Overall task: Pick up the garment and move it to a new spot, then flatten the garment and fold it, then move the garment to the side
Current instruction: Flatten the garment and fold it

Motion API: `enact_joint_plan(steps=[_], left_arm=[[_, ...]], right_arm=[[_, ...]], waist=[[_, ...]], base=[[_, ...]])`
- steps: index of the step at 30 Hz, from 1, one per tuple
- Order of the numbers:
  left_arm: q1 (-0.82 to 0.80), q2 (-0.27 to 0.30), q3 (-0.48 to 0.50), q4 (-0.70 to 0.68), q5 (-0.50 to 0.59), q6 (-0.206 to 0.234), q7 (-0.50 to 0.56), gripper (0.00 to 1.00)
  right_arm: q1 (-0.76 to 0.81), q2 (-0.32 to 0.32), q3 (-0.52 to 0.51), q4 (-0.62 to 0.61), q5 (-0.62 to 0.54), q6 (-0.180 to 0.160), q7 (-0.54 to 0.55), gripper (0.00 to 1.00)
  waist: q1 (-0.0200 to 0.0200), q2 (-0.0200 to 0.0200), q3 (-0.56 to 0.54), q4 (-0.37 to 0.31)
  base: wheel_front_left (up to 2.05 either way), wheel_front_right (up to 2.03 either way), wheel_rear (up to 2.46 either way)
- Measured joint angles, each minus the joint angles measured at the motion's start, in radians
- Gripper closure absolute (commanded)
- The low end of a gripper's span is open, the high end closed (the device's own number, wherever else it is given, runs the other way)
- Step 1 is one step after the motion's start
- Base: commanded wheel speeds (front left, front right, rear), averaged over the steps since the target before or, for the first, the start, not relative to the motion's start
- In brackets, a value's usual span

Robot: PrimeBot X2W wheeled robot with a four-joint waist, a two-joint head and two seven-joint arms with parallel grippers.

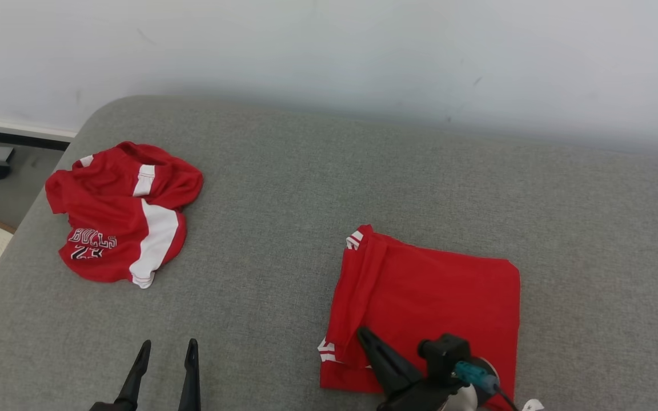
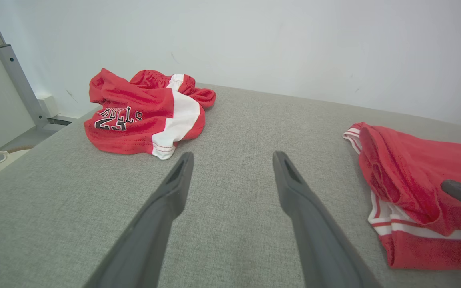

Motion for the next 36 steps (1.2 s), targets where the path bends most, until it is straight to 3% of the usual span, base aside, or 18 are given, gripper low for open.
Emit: enact_joint_plan(steps=[6,15,26,32,34,36], left_arm=[[0.015,0.000,0.012,-0.007,0.000,0.000,0.000,0.00],[0.036,0.000,0.033,-0.020,0.000,0.001,0.000,0.00],[0.058,0.000,0.073,-0.051,0.020,0.002,0.000,0.00],[0.077,0.000,0.081,-0.061,0.032,0.002,0.000,0.00],[0.077,0.000,0.081,-0.066,0.038,0.002,0.000,0.00],[0.078,0.000,0.082,-0.068,0.038,0.002,0.000,0.00]], right_arm=[[0.050,0.000,-0.153,-0.085,-0.070,0.000,0.000,1.00],[0.171,-0.001,-0.460,-0.253,-0.138,0.000,0.000,1.00],[0.321,0.000,-0.628,-0.404,-0.184,0.000,0.000,1.00],[0.389,0.000,-0.667,-0.444,-0.184,0.000,0.000,1.00],[0.414,-0.001,-0.668,-0.455,-0.184,0.000,0.000,0.91],[0.435,-0.001,-0.655,-0.459,-0.190,0.000,0.000,0.69]], waist=[[0.0000,0.0000,-0.011,-0.027],[0.0000,0.0000,-0.033,-0.082],[0.0000,0.0000,-0.061,-0.162],[0.0000,0.0000,-0.075,-0.183],[-0.0001,0.0000,-0.080,-0.187],[0.0000,0.0000,-0.083,-0.190]], base=[[0.00,0.00,0.00],[0.00,0.00,0.00],[0.00,0.00,0.00],[0.00,0.00,0.00],[0.00,0.00,0.00],[0.00,0.00,0.00]])
